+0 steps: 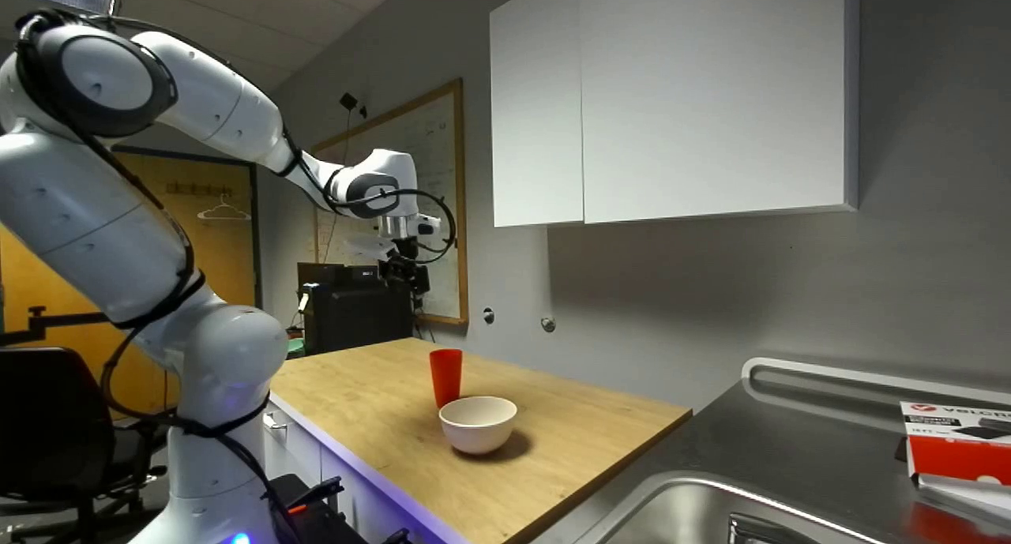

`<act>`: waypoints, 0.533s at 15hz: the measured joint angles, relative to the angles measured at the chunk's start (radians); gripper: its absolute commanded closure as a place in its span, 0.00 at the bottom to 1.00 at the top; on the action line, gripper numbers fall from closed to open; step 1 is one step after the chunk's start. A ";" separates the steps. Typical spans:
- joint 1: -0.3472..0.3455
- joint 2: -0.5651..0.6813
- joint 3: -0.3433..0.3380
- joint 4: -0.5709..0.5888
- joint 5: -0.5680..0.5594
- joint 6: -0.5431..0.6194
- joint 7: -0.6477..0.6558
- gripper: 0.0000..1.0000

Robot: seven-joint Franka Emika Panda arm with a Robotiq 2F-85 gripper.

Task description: Pour the contents in the orange cup into the white bowl

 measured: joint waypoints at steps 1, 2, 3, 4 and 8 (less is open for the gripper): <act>0.000 0.000 0.000 0.000 0.000 0.000 0.000 0.00; -0.001 0.002 0.000 0.000 0.000 0.000 0.000 0.00; -0.002 0.007 0.000 0.000 0.000 0.000 0.000 0.00; -0.003 0.017 0.000 0.001 0.000 0.006 0.000 0.00; -0.004 0.118 0.003 0.017 0.006 0.075 0.000 0.00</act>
